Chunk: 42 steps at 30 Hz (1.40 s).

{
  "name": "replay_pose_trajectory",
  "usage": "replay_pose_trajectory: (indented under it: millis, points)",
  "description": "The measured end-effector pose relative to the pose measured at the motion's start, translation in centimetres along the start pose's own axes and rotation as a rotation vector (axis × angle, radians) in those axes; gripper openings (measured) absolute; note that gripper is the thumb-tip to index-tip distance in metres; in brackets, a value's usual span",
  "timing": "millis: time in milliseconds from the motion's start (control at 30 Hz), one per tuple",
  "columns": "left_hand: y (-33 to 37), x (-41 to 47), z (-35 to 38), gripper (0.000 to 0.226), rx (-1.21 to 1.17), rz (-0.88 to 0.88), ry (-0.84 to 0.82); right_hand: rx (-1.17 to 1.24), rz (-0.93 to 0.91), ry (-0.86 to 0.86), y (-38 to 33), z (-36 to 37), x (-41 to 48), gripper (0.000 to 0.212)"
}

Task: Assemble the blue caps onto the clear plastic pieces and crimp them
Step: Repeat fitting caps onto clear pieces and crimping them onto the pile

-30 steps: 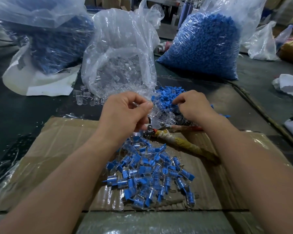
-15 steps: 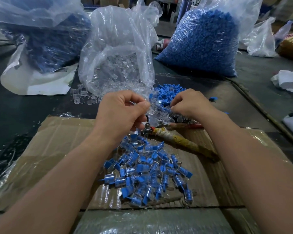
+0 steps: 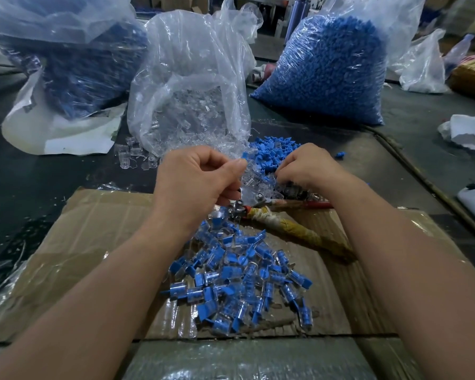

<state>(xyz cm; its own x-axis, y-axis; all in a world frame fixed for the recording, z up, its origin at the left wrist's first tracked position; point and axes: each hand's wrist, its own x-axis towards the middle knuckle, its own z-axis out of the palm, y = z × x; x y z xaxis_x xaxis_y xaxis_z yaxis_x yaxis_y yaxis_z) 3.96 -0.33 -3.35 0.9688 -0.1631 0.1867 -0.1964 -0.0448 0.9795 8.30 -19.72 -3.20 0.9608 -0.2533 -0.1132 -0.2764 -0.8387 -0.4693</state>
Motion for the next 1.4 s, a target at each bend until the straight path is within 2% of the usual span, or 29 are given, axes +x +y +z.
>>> replay_pose_trajectory:
  millis: [100,167,267,333,400,500,667,767,933,1167,1400]
  points:
    - [0.1,0.0,0.0,0.012,0.047,0.019,0.005,0.091,-0.011,0.066,0.5,0.3,-0.3,0.013]
    - [0.1,0.0,0.0,0.012,0.061,0.014,-0.008,0.234,-0.007,0.113,1.1,0.2,-0.7,0.020]
    - [0.0,0.1,0.0,0.020,0.046,-0.017,-0.032,0.447,-0.039,0.142,1.8,-0.1,-1.5,0.015]
    - [-0.1,0.1,0.0,0.015,0.049,-0.021,-0.032,0.569,-0.083,0.127,2.0,-0.2,-2.2,0.017]
    - [-0.2,0.1,0.0,0.010,0.056,-0.015,-0.032,0.591,-0.122,0.113,2.0,-0.4,-2.9,0.022]
    - [-0.2,0.1,0.0,0.016,0.053,-0.016,-0.053,0.564,-0.168,0.140,1.5,-0.8,-4.3,0.021]
    - [0.2,-0.1,0.1,0.019,-0.011,-0.071,-0.091,0.850,-0.261,0.143,0.0,-0.2,-7.7,0.024]
    - [0.4,-0.3,0.3,0.016,-0.029,-0.107,-0.125,0.832,-0.329,0.153,-1.0,0.7,-8.8,0.025]
    - [0.3,-0.3,0.3,0.013,-0.030,-0.129,-0.145,0.684,-0.432,0.272,-1.9,1.3,-9.1,0.025]
    - [0.4,-0.4,0.4,0.011,-0.061,-0.100,-0.118,0.724,-0.406,0.292,-2.2,1.9,-9.5,0.018]
    - [0.2,-0.2,0.3,0.013,-0.016,-0.069,-0.093,0.727,-0.463,0.331,-2.4,2.3,-9.5,0.019]
